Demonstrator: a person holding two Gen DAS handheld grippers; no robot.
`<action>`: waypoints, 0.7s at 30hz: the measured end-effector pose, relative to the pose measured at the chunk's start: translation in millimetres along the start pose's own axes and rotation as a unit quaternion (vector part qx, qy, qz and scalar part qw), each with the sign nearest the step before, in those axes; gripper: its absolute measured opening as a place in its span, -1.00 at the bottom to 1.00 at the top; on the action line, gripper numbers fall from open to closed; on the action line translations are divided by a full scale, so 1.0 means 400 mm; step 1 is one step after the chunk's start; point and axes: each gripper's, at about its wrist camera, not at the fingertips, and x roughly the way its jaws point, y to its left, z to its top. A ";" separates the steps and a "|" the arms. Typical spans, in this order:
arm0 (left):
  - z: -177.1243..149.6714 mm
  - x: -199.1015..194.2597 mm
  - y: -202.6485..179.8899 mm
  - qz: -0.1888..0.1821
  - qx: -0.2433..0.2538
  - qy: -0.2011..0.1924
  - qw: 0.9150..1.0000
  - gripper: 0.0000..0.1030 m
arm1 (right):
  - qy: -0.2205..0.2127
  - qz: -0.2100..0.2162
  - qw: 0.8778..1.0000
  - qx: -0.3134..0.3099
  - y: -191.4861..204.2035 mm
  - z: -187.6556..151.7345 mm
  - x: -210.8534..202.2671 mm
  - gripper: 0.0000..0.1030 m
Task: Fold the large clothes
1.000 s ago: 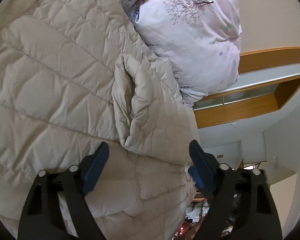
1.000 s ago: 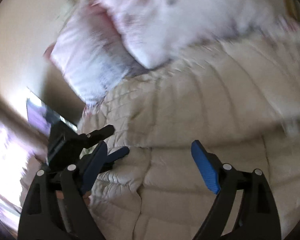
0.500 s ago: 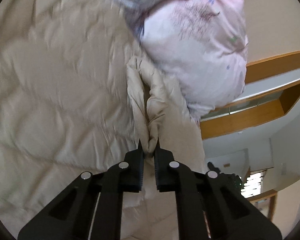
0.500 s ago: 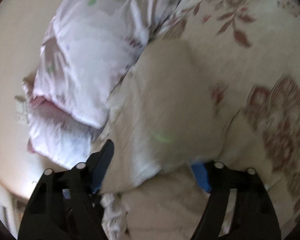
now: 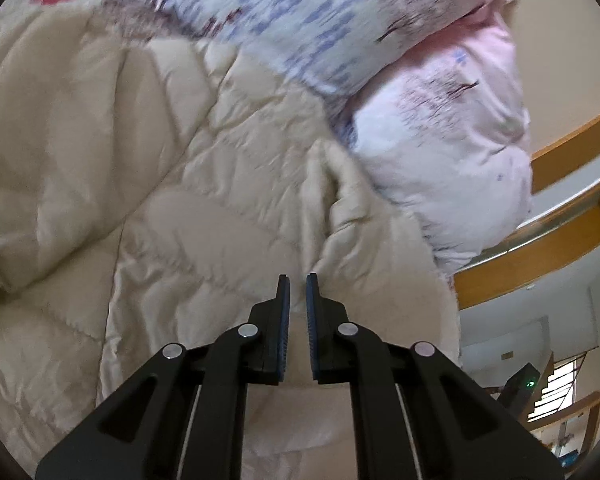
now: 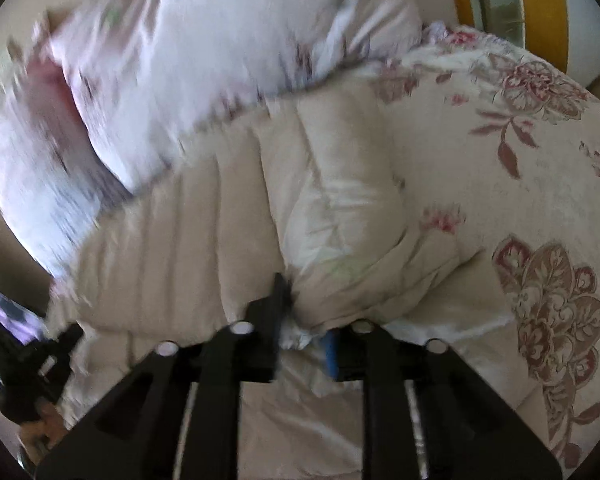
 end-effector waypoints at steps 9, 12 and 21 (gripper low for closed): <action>-0.028 -0.106 0.007 -0.016 0.018 0.007 1.000 -0.47 | 0.011 0.037 0.984 -0.174 0.212 -0.074 -0.089 0.01; -0.043 -0.209 0.039 -0.018 0.020 -0.023 0.999 0.17 | -0.002 0.073 0.967 -0.242 0.343 -0.096 -0.063 0.01; -0.067 -0.518 0.289 0.050 -0.046 -0.123 0.990 0.23 | -0.014 0.062 0.939 -0.338 0.592 -0.122 0.111 -0.09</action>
